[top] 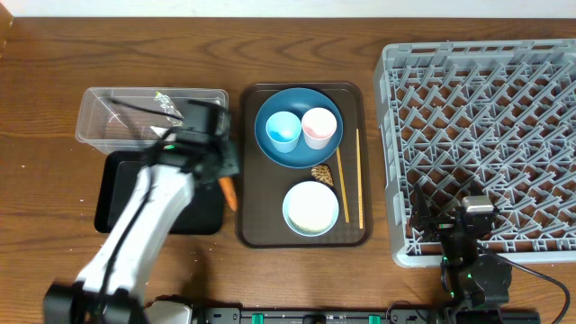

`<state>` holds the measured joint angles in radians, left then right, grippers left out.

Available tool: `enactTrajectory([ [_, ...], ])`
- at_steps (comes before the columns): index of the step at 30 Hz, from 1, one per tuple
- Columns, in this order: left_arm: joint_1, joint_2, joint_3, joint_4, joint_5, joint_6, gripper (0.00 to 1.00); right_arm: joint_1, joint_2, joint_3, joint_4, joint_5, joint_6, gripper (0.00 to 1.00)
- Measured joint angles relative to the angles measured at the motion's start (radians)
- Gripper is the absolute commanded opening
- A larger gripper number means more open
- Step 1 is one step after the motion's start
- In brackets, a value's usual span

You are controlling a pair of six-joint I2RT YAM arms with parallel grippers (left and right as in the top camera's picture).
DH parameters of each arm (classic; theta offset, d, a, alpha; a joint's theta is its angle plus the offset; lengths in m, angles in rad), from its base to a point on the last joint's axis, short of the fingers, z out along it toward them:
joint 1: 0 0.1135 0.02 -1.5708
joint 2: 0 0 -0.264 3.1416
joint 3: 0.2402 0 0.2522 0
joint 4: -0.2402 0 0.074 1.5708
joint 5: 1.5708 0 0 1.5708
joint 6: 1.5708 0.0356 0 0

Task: Sort waste into correct bins and load items into the dishwasher rack
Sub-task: 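Carry the carrot left and release it onto the black tray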

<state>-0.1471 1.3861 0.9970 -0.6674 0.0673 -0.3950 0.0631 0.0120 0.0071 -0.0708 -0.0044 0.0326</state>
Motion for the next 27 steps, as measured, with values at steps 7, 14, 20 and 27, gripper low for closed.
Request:
enactTrajectory([
  [7, 0.209, -0.072, 0.004, -0.090, -0.042, -0.106, 0.19, 0.000, 0.000, 0.000, 0.000, 0.000, 0.000, 0.99],
  [14, 0.339, -0.047, -0.032, -0.045, -0.057, -0.254, 0.19, 0.000, 0.000, 0.000, 0.000, 0.000, 0.000, 0.99],
  [20, 0.393, 0.039, -0.131, 0.098, -0.064, -0.378, 0.14, 0.000, 0.000, 0.000, 0.000, 0.000, 0.000, 0.99],
  [27, 0.399, 0.167, -0.159, 0.220, -0.068, -0.455, 0.27, 0.000, 0.000, 0.000, 0.000, 0.000, 0.000, 0.99],
])
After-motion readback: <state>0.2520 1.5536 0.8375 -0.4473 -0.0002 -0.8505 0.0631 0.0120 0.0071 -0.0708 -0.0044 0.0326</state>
